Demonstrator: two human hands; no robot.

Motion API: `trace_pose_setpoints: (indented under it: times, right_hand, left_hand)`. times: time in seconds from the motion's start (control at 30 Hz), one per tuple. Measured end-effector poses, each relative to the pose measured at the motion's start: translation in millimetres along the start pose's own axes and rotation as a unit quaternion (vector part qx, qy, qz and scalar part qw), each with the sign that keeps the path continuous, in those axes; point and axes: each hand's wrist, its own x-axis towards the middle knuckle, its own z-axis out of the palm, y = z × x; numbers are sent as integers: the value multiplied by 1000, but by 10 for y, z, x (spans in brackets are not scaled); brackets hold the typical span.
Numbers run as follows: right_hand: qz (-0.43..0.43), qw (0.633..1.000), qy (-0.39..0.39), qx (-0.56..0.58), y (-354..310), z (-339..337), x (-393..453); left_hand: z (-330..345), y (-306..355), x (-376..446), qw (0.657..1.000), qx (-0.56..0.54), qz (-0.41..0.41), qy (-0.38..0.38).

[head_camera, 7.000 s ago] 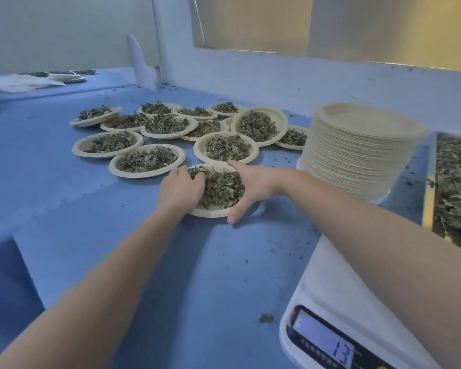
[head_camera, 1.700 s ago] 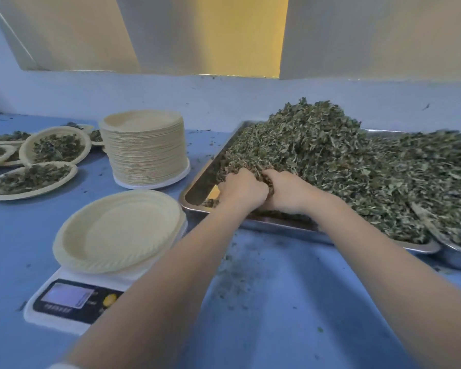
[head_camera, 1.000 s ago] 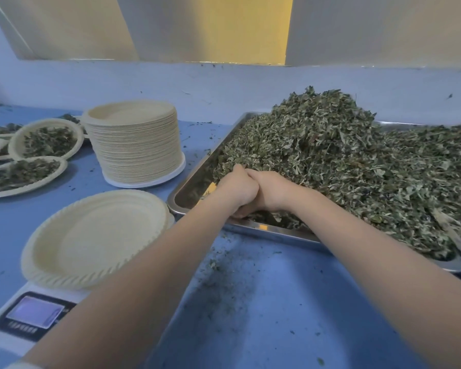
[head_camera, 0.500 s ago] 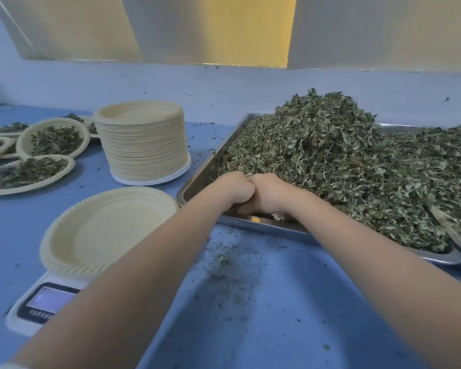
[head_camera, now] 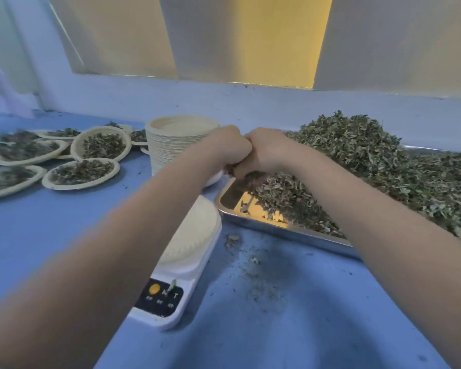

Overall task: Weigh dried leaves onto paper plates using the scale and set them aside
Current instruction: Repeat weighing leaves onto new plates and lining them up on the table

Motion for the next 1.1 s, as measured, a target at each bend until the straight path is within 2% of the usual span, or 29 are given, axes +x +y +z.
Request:
trace_pose_setpoints:
  times: [0.13,0.23,0.37,0.43,0.5,0.6,0.77,1.0,1.1]
  right_hand:
    - [-46,999,-7,2,-426,285,64]
    - [-55,996,-43,46,-673,558,94]
    - [-44,994,-97,30,-895,840,85]
    - [-32,989,-142,-2,-929,886,46]
    - [-28,985,-166,-43,-930,863,-2]
    - [-35,988,-142,-55,-920,779,-59]
    - [-67,996,-61,-11,-840,666,-121]
    - [-84,996,-3,41,-756,621,-169]
    - [-83,995,1,53,-713,610,-171]
  left_hand:
    - [-353,-294,-254,999,24,-22,24]
    - [-542,-540,-451,996,52,-56,39]
    - [-710,-843,-661,994,52,-100,-3]
    - [-763,-948,-740,990,43,-125,-41]
    - [-794,-1010,-781,989,42,-135,-49]
    - [-826,-1050,-783,994,15,-105,-13]
    - [-839,-1039,-748,995,-48,-57,60]
    - [-779,-997,-802,988,-137,-21,74]
    - [-753,-988,-789,988,-137,-19,65]
